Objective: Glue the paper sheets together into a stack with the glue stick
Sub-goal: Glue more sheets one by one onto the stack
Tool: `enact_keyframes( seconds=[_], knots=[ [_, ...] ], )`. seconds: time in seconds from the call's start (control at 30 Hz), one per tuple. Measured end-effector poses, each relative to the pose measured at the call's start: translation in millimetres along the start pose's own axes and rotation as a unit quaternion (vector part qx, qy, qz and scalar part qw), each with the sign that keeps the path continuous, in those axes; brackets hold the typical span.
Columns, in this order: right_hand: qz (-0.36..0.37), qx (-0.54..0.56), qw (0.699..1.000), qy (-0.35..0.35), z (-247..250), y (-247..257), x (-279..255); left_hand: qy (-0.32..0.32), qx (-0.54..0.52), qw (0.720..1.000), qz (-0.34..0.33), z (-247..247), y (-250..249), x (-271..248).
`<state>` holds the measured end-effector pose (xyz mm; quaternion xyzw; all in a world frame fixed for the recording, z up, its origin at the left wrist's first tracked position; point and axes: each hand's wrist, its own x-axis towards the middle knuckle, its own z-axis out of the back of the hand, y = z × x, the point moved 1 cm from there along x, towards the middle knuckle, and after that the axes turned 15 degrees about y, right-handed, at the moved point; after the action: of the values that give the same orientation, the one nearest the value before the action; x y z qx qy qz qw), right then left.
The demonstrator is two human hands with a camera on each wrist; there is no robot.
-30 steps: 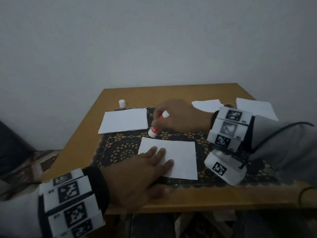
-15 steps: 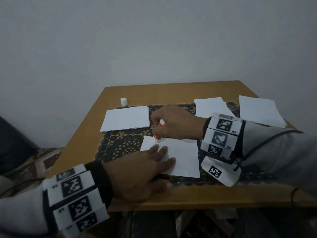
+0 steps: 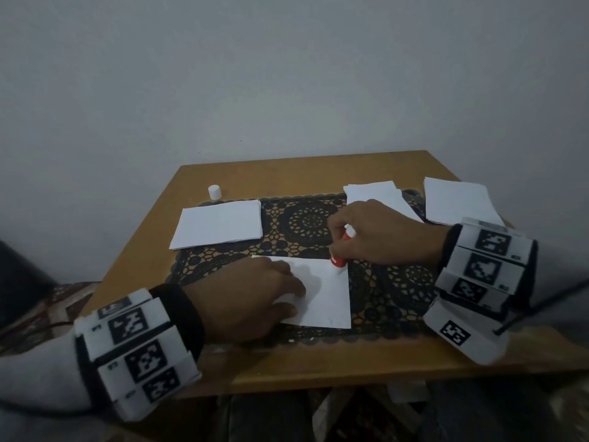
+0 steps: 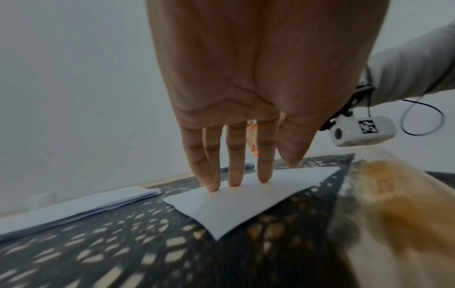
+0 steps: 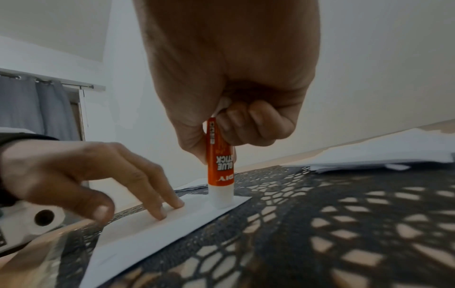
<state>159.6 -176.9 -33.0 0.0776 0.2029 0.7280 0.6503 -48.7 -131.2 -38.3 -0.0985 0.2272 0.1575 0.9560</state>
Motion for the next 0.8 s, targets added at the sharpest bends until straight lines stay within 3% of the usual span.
enact_keyframes(
  seconds=[0.3,0.8],
  knots=[
    [-0.038,0.040,0.998,0.002,5,-11,-5,0.031,-0.033,0.997,0.062,20,17,36],
    [-0.073,0.083,0.991,-0.072,28,-25,-12,0.079,-0.084,0.990,0.078,30,29,48]
  ],
)
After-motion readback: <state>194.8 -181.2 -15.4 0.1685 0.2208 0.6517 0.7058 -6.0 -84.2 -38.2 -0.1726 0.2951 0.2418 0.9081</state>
